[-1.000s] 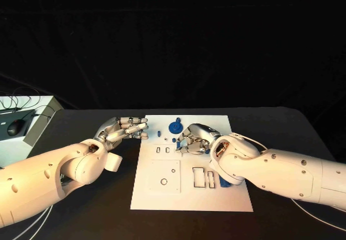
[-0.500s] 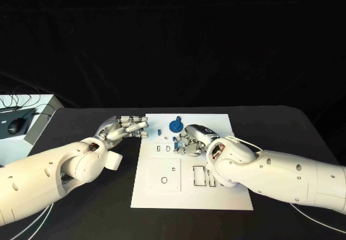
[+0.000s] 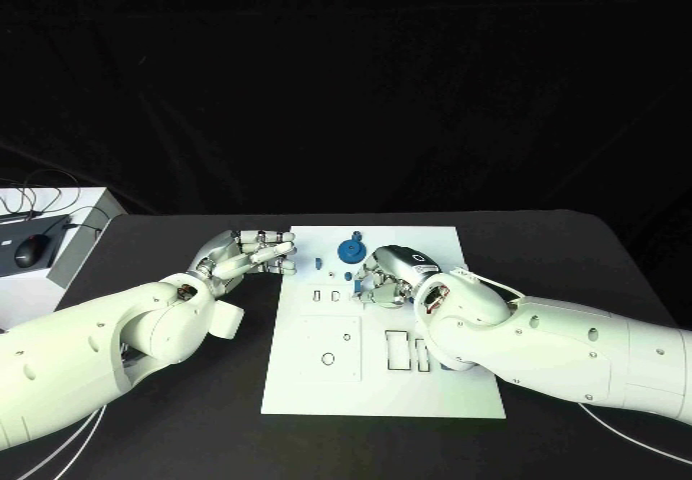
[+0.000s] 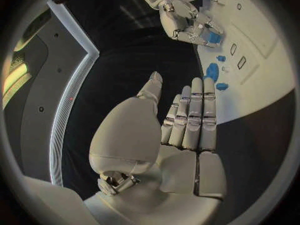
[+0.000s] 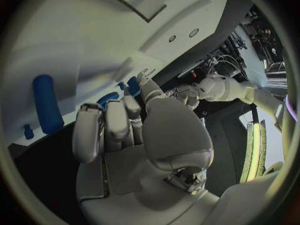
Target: Assemble the parts on the task board
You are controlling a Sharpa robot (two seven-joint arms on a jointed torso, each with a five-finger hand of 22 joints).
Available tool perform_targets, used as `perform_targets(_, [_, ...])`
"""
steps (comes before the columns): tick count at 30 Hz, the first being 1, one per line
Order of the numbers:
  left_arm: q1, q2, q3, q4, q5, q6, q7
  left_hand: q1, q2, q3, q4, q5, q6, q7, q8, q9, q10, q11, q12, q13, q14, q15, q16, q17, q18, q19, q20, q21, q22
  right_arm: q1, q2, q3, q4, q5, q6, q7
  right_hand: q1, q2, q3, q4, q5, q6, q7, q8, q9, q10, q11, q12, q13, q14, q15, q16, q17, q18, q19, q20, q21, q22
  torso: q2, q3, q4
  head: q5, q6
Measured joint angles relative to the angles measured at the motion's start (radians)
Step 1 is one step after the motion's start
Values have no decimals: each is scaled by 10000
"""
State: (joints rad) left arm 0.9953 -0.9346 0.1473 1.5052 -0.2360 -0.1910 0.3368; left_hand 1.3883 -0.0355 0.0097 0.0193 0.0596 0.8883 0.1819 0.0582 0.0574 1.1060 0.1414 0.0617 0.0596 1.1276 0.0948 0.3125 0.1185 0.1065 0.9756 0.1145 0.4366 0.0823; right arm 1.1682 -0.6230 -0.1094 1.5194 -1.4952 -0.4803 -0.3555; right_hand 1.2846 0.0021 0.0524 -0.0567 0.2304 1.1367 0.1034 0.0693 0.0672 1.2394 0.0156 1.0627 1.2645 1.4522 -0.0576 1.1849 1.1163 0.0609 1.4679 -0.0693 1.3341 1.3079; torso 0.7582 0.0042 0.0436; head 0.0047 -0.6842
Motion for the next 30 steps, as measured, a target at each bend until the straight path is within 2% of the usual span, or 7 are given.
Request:
perform_targets(21, [0,-14,0,3,0,0,-16,0,0,0,0,0,0,0,0,-1,0,-1,0,0,0,0,0,0,0,0,0,0,0,-19,162,-9,-258,-257,294,-196,48,-56,31,86,0,-2,-2,-1,-6,15,16,0,-1,0,1,0,-8,1,-1,1,-1,-3,-4,9,1,31,-44])
perform_targets(30, [0,-16,0,4,0,0,-21,0,0,0,0,0,0,0,0,-1,0,-1,0,0,0,0,0,-1,1,0,0,0,0,-29,214,-15,-318,-294,329,-195,29,-161,44,156,-80,-3,-3,1,-2,24,25,0,-1,0,1,0,-18,0,0,1,-1,-5,-1,12,1,35,-72])
